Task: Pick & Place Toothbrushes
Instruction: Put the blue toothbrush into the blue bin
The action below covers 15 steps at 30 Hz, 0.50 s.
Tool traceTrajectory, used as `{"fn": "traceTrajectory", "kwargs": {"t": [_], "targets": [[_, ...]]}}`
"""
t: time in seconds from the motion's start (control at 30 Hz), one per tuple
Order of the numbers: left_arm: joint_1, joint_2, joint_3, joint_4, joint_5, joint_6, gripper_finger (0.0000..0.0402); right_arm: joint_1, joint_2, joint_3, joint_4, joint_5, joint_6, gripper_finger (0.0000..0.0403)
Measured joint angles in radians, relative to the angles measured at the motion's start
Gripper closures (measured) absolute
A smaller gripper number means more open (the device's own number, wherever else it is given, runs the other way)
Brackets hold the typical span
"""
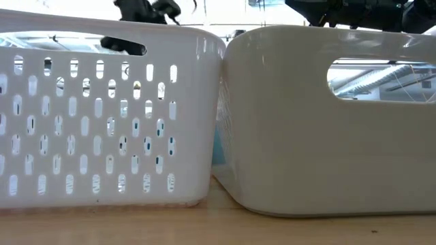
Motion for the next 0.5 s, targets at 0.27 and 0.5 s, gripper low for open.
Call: {"fn": "traceTrajectory", "kwargs": {"t": [0.27,0.5], "targets": [[-0.189,-0.082,0.000,0.008,-0.317,-0.003,0.0208,0.000,0.000,0.000,0.011,0.001,-0.056,0.0403],[-0.275,-0.088,-0.001,0.011,-0.583,0.012,0.0208,0.000,0.000,0.000,0.005,0.013,-0.050,0.0403]]}}
